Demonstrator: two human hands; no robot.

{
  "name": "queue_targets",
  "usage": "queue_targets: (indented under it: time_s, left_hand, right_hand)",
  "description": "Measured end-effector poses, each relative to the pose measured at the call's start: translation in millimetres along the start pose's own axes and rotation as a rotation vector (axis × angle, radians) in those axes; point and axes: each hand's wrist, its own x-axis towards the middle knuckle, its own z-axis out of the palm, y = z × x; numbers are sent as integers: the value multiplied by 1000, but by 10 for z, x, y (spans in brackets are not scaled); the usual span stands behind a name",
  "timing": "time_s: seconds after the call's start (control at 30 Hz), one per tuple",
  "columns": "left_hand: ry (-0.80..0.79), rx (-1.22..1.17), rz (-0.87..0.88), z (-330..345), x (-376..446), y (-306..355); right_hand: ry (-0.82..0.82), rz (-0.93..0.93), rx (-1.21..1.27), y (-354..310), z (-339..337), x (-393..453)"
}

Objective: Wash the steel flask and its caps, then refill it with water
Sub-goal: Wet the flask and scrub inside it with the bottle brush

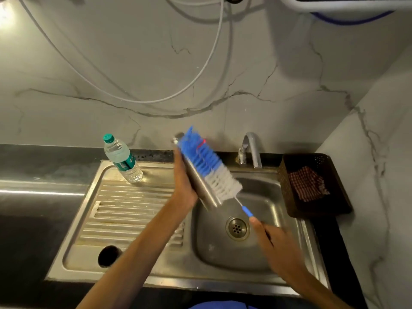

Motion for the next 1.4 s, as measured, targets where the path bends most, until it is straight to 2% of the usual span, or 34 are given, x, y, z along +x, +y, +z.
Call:
queue_targets:
  time_s: [0.1,0.27,0.33,0.5,0.53,0.63,0.7,0.77,0.83,0.9,1.03,1.1,1.3,1.4]
  left_hand:
    - [4,-77,90,-34,89,262]
    - [-23,83,5,204,-165,-141]
    - [5,126,-19,245,-231,-162]
    - [281,-13,33,-81,174,113]
    - [279,-12,25,-97,200,60]
    - [132,123,30,6,15,-335]
    - [54,128,36,78,-103,-451]
    - [80,140,68,7,-51,-363]
    - [214,157,117,-123,112,-167]
    - [278,99,83,-243,206,-21]
    - [131,155,120,-4,-105,-166]
    - [84,159,73,119,-228,-304]
    - [239,-2,126,-143,40,87]
    - [108,96,101,-12,-36,-127]
  right_hand:
    - [0,20,-50,176,-70,-306]
    - [30,44,80,-22,-48,48]
    - [59,32,52,-8,-73,121]
    - [45,41,-233,355,-144,-179]
    - [56,31,-247,374,-87,-158]
    - [88,-10,-193,182,81,75]
    - [93,-35,-158,88,130,173]
    - [82,-38,-166,128,71,130]
    - [46,-21,-182,245,-33,1]
    - [29,-21,-201,286,-60,-81]
    - [41,-53,-113,19,92,183]
    - [56,-79,-90,-39,117,308]
    - [5,-65,-270,209,-21,-120]
    - [16,-68,-180,71,91,-33]
